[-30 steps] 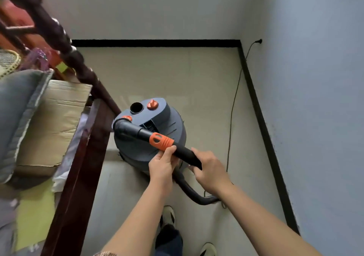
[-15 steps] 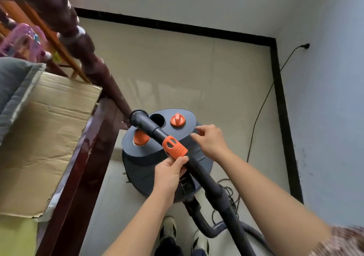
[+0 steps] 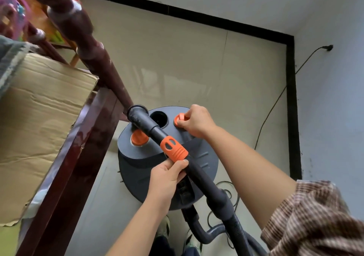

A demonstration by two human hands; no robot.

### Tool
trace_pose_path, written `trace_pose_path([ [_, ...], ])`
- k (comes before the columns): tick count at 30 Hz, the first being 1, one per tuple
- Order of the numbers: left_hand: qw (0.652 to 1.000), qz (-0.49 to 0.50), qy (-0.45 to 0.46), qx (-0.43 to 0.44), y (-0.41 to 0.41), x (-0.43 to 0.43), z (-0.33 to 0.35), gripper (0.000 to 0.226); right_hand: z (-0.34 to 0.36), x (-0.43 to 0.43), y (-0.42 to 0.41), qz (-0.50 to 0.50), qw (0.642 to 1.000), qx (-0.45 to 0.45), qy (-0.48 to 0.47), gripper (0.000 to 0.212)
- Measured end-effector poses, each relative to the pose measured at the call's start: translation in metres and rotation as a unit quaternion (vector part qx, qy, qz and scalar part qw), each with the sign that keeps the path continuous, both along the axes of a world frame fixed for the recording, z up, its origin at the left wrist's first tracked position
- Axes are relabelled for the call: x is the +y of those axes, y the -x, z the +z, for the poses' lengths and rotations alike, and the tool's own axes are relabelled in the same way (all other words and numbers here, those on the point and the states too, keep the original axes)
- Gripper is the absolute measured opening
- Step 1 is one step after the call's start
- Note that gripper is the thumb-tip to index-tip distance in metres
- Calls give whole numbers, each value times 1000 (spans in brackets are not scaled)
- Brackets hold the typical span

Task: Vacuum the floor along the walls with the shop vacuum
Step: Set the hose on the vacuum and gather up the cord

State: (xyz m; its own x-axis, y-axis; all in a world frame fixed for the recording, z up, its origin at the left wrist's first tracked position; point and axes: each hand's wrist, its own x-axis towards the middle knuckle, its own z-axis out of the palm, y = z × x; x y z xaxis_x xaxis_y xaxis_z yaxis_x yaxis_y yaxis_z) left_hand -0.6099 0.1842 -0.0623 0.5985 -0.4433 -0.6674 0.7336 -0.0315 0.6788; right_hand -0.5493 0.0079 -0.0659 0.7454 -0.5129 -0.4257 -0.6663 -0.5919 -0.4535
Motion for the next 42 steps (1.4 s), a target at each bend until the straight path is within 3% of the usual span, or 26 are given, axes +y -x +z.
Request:
trace_pose_path([
  [5,1000,-12,-8,-10,0,0,0,11,1,-7,1,72,997,-1,0,46],
  [8,1000,-15,-4,-5,-1,-1,1,12,4,-9,16,86,996,-11,-35,30],
  [9,1000,-14,-4,-4,0,-2,1,12,6,-8,26,53,995,-42,-72,24],
  [13,1000,5,-24,4,2,-9,8,11,21,0,96,-135,952,-117,-247,45],
  [15,999,25,-38,12,7,-15,14,10,24,3,142,-153,912,-70,-375,58],
  [17,997,56,-39,25,13,-22,22,9,25,9,186,-120,901,-9,-416,69],
  [19,994,93,-42,40,18,-30,32,7,11,18,225,-84,943,38,-320,63],
  [21,988,137,-33,55,23,-37,40,6,-6,25,255,-119,970,74,-199,38],
  [23,986,158,-6,62,26,-40,47,5,-17,27,271,-190,968,76,-146,24],
  [25,985,158,14,60,28,-41,54,8,-18,20,278,-226,967,42,-113,23],
  [29,975,195,51,89,45,-43,72,13,15,-16,280,-209,977,16,-47,29],
  [32,961,243,53,119,63,-36,84,19,49,-42,276,-141,989,42,-24,26],
  [38,906,371,69,191,56,5,83,7,89,-44,214,65,993,80,52,16],
  [42,911,352,-56,205,41,34,59,9,100,-26,156,208,968,70,121,13],
])
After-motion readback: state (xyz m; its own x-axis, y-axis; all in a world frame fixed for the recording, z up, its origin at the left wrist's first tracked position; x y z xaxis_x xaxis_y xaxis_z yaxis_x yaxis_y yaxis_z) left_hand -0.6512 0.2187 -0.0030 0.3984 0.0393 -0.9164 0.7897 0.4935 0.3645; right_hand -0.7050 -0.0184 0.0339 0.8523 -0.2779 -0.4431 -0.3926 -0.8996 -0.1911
